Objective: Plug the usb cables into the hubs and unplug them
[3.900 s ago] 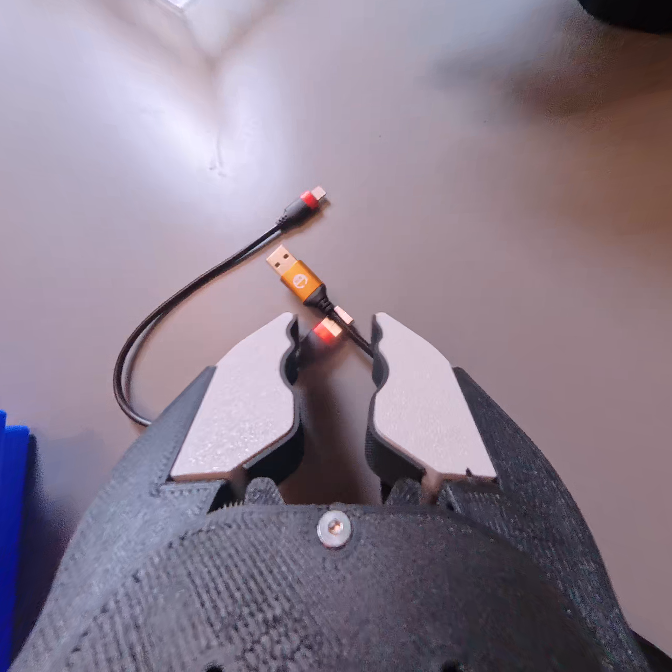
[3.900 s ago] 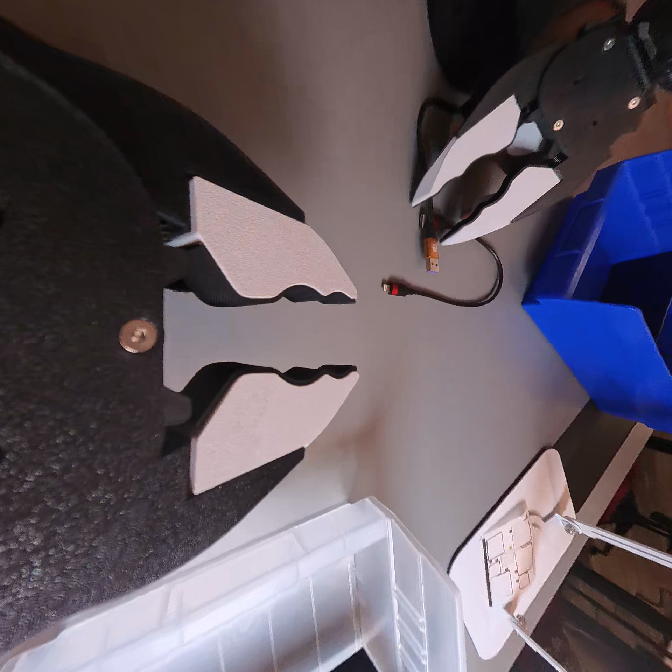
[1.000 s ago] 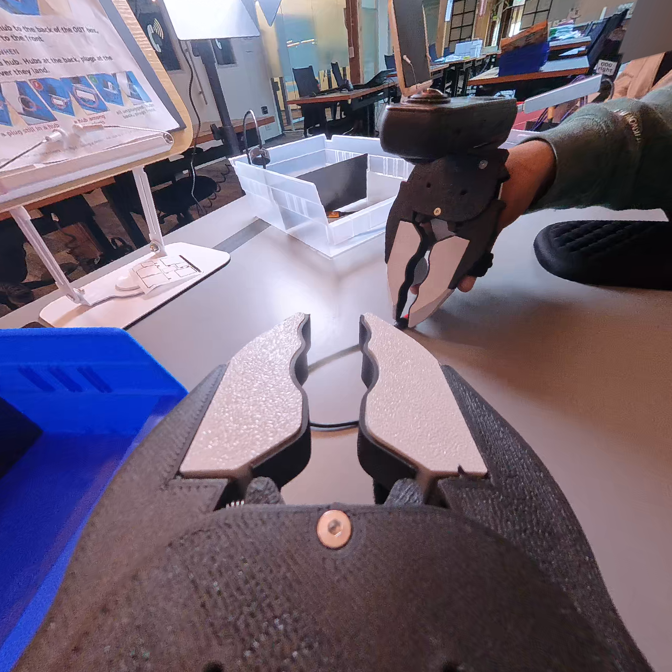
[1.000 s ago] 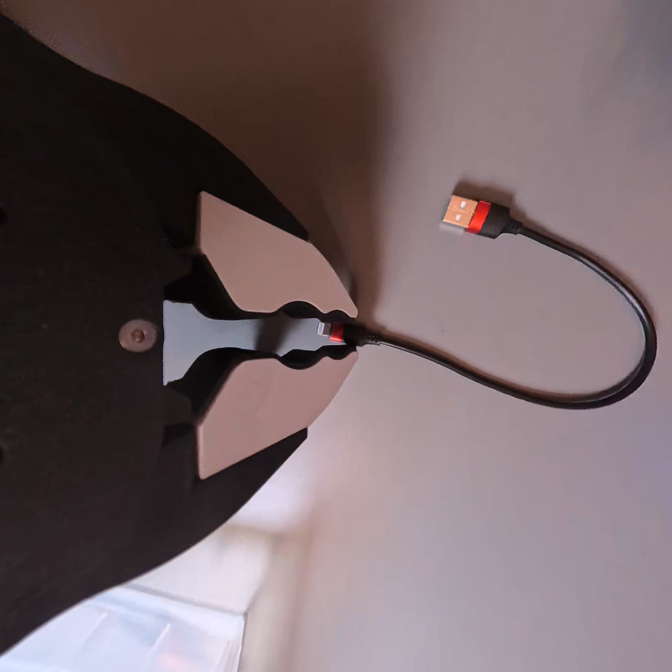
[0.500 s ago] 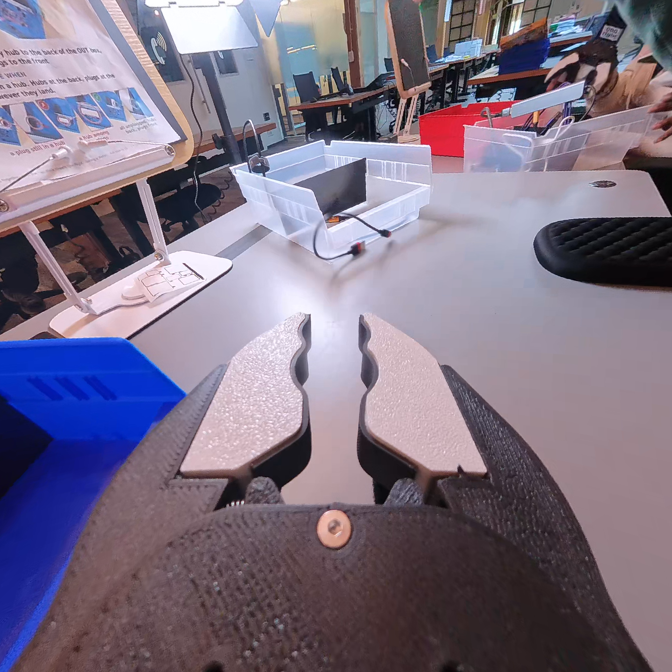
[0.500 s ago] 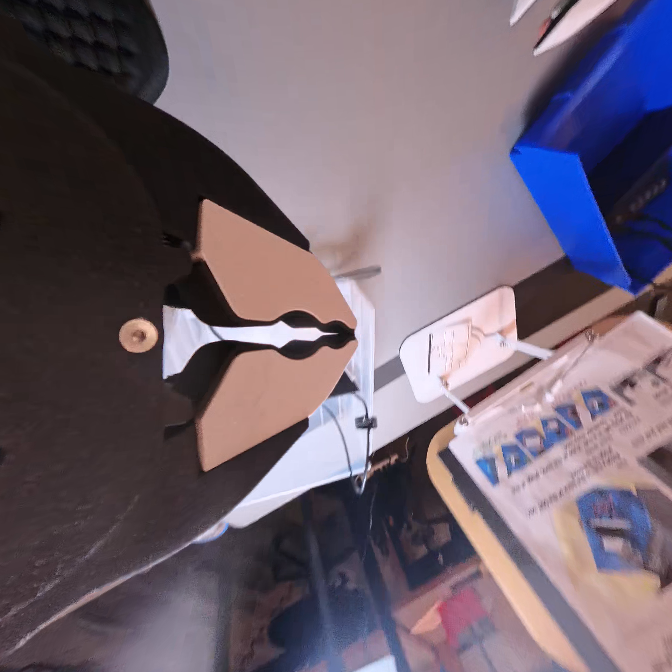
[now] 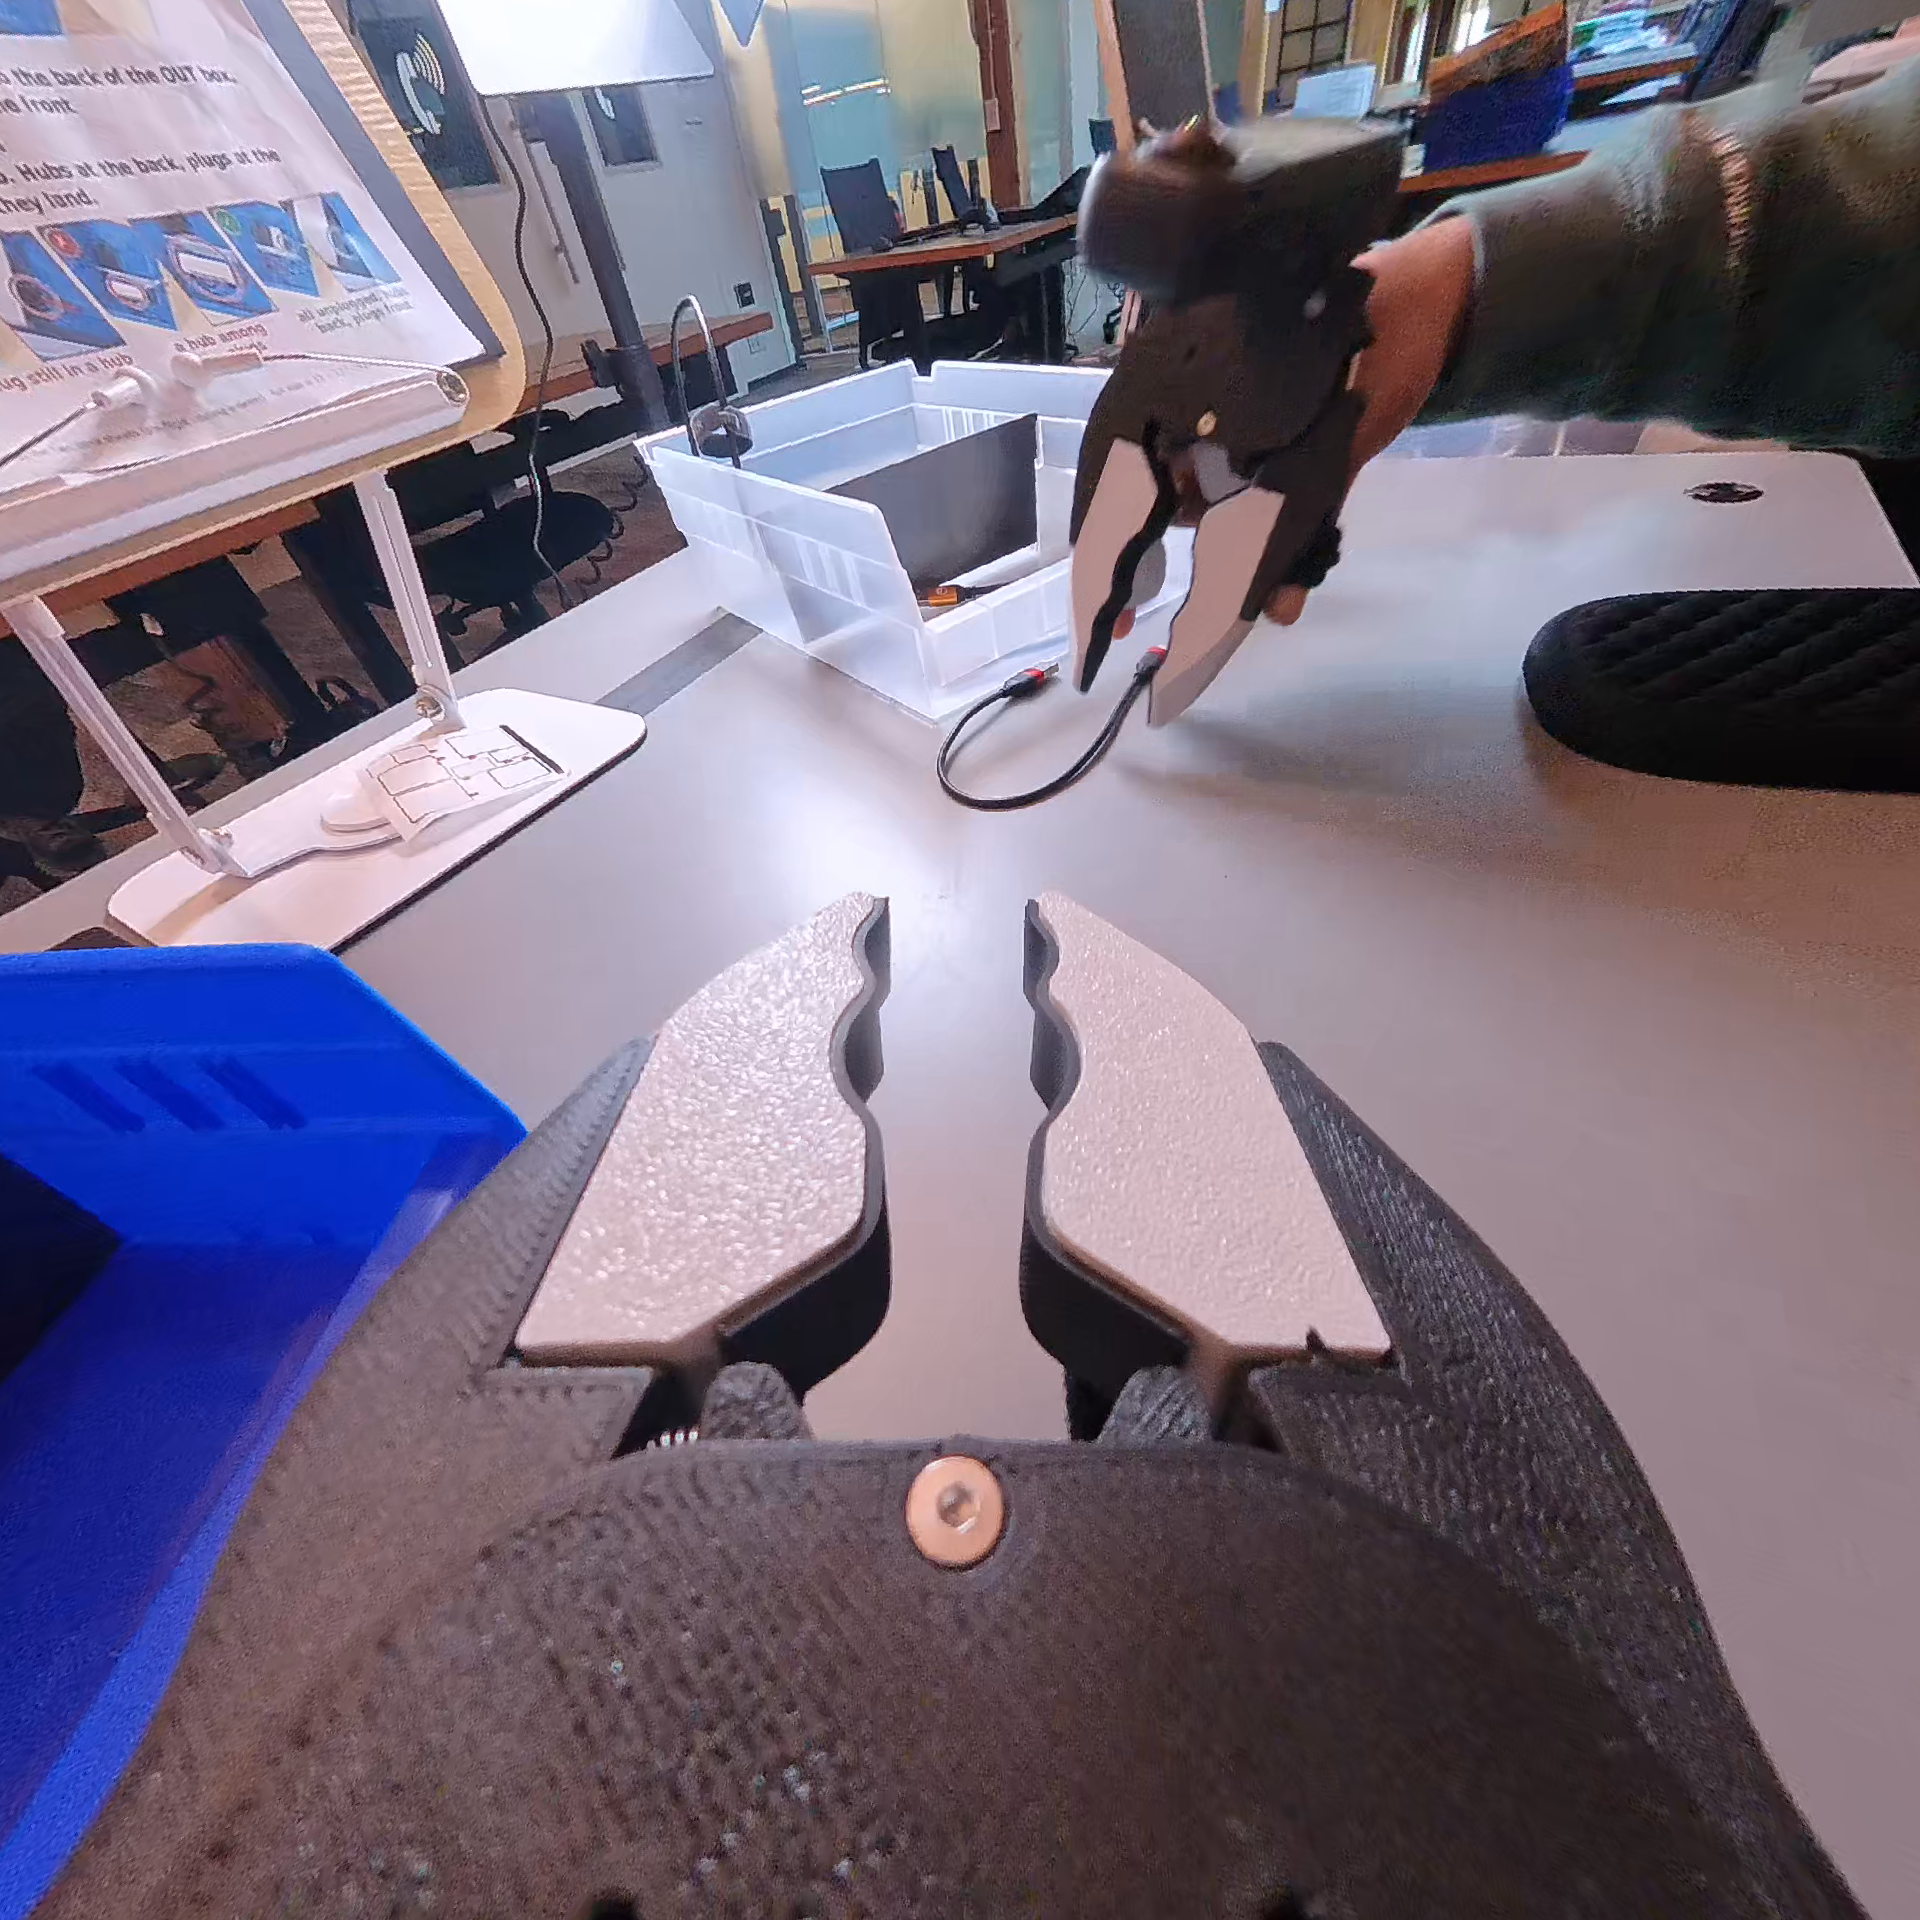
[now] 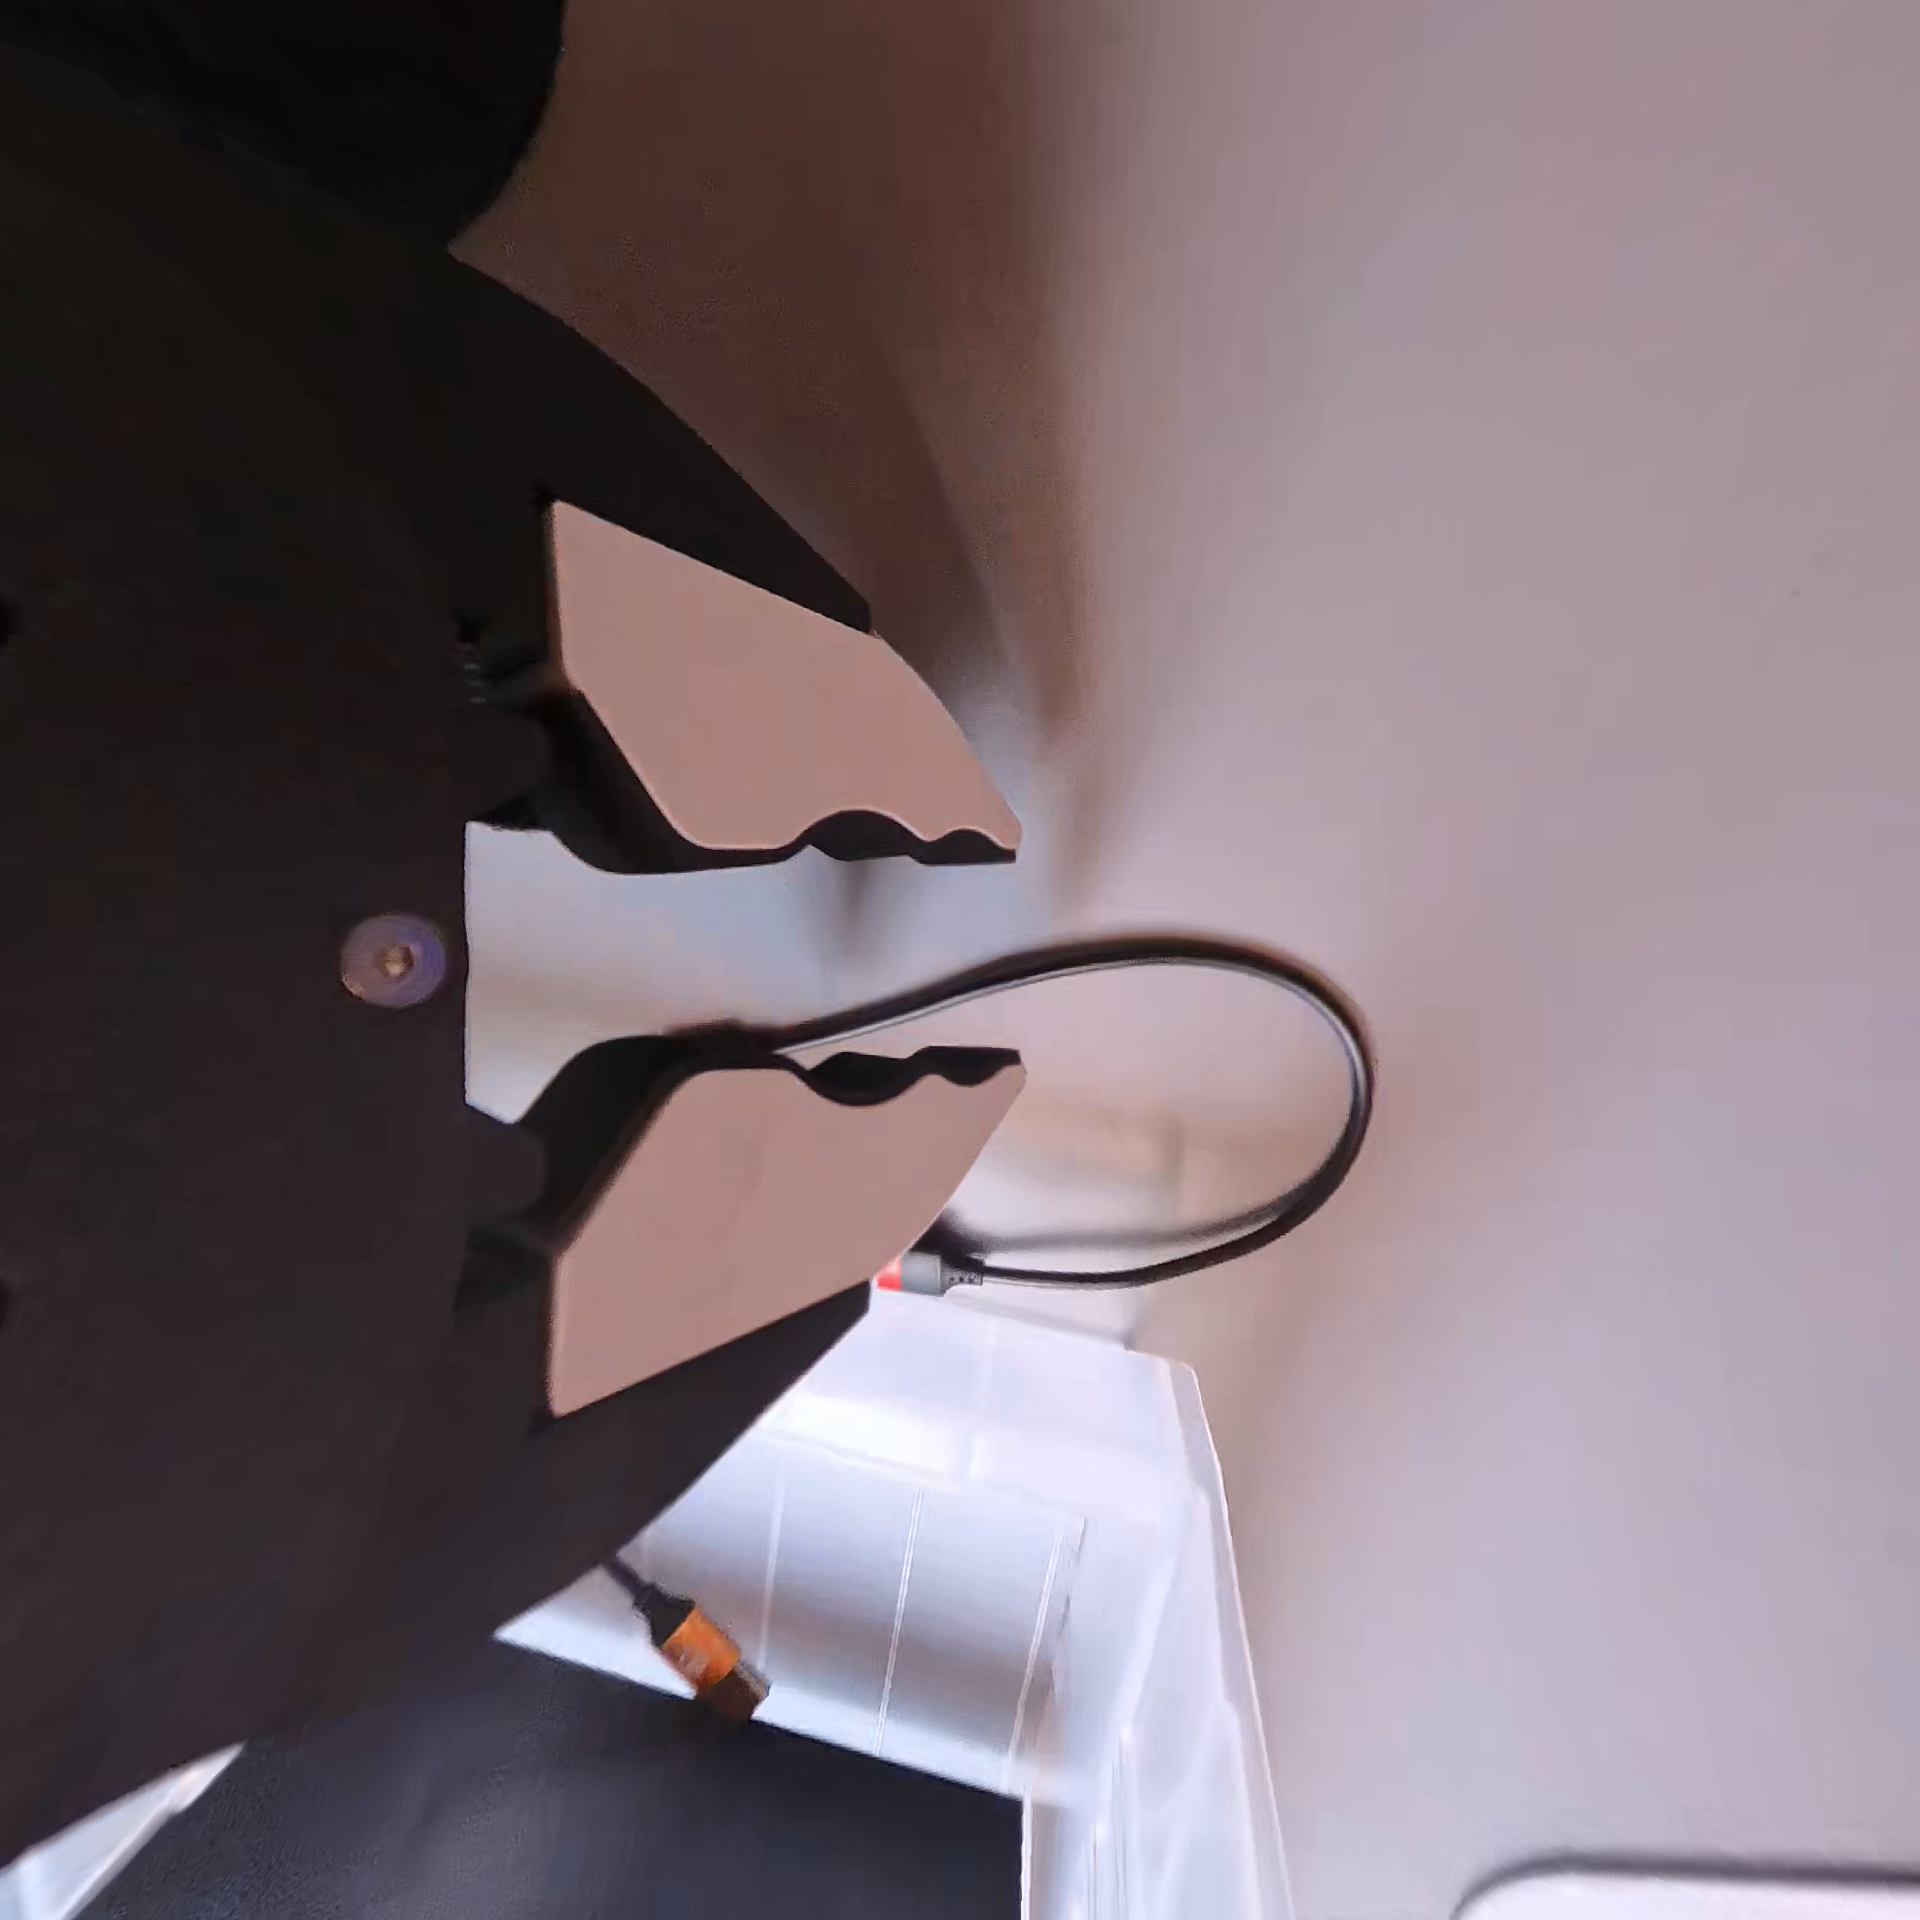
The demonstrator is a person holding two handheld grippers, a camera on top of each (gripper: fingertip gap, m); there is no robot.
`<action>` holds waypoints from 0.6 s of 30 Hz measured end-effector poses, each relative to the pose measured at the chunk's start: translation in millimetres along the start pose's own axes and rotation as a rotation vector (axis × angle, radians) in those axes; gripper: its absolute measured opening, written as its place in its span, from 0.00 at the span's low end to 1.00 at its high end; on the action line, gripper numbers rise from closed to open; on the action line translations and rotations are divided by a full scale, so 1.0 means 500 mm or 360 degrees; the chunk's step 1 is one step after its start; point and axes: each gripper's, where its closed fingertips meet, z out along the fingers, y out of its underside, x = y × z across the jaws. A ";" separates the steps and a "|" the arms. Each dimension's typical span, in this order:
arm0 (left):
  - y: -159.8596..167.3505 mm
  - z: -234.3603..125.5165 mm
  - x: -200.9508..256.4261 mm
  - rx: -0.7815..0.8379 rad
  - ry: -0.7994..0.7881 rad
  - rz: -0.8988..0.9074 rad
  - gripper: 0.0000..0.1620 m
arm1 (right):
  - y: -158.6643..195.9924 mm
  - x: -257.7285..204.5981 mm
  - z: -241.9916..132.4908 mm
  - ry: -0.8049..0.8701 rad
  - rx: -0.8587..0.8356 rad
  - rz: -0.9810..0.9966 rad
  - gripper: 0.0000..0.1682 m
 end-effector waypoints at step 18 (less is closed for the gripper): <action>0.008 0.004 0.006 -0.0023 0.0040 -0.0012 0.15 | -0.118 0.008 -0.266 -0.0124 0.0495 -0.0038 0.02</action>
